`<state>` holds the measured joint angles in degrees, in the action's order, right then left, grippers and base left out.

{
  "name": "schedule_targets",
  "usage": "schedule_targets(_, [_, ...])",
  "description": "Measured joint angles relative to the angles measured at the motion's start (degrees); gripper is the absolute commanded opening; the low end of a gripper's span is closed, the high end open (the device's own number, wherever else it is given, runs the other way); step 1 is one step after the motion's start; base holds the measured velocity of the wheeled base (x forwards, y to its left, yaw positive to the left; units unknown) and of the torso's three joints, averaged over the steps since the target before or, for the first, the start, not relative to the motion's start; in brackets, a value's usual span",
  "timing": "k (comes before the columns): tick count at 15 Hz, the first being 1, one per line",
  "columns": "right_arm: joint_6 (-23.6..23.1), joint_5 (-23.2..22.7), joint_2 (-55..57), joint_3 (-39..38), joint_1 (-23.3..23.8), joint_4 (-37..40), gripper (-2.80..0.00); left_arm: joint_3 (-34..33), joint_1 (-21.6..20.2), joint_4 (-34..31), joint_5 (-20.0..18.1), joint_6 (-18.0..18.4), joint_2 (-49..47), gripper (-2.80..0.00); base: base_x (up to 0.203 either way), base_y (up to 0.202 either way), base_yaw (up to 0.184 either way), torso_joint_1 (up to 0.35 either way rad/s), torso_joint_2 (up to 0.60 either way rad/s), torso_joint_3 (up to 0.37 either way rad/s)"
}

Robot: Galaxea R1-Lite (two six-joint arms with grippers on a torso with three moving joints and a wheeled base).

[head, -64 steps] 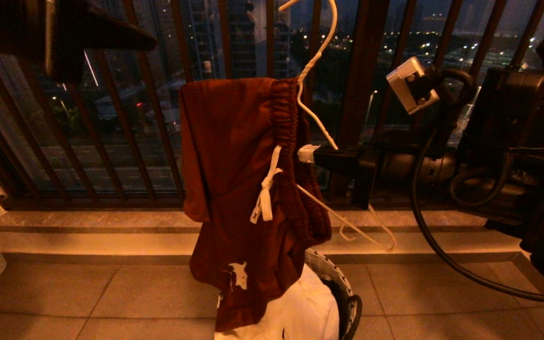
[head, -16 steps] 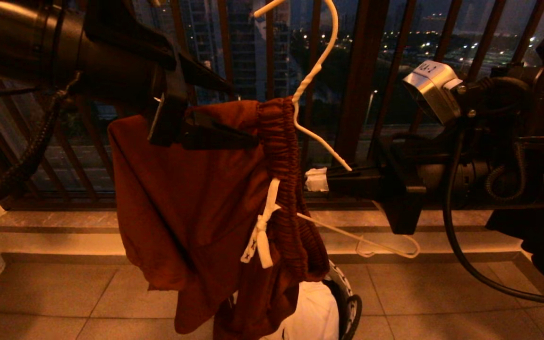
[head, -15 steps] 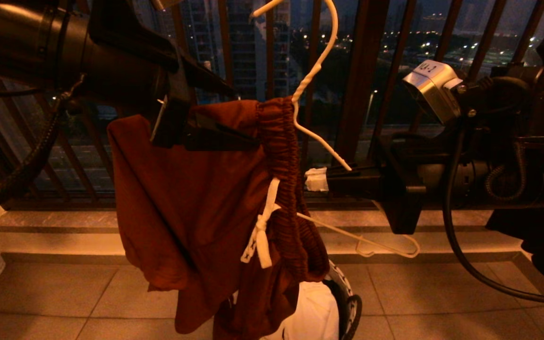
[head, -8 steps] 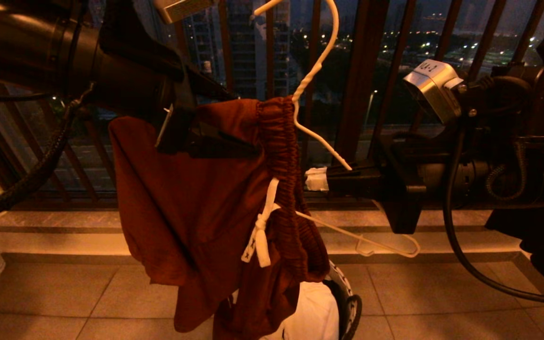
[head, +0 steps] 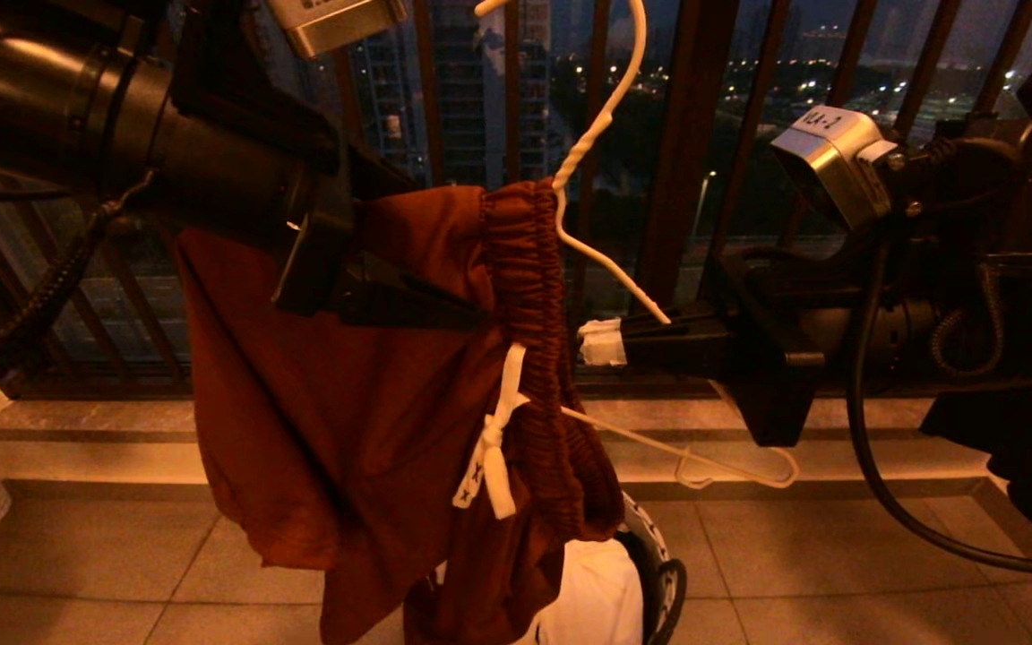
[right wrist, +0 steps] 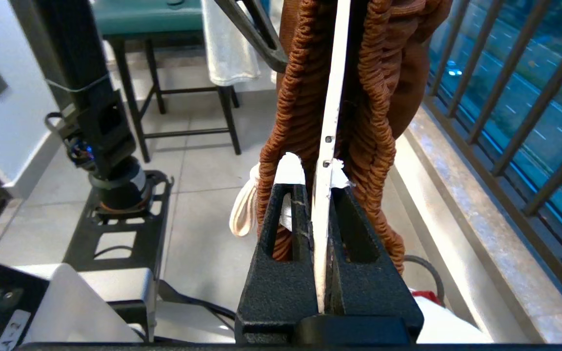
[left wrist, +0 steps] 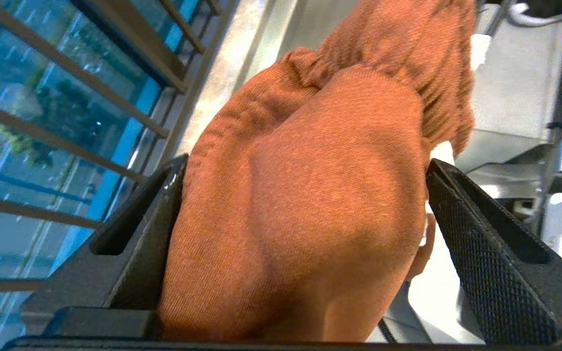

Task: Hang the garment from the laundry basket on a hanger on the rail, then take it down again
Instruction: Hang the clothes on the clothes rack

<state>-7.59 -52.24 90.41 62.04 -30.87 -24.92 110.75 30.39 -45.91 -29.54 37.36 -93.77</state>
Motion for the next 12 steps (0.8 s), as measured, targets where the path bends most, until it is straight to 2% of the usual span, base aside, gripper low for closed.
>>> schedule_targets(5, [0.0,-2.9,0.0,-0.1,0.0,1.2,-2.80,0.0,0.0,-3.3,-1.7,-0.1,0.6,0.00,0.000,0.000,0.000,0.000,0.00,0.000])
schedule_targets(12, [0.0,-3.3,-0.4,-0.1,0.0,1.2,-2.80,-0.5,-0.1,-4.4,-2.2,0.1,1.0,0.00,0.000,0.000,0.000,0.000,0.00,0.000])
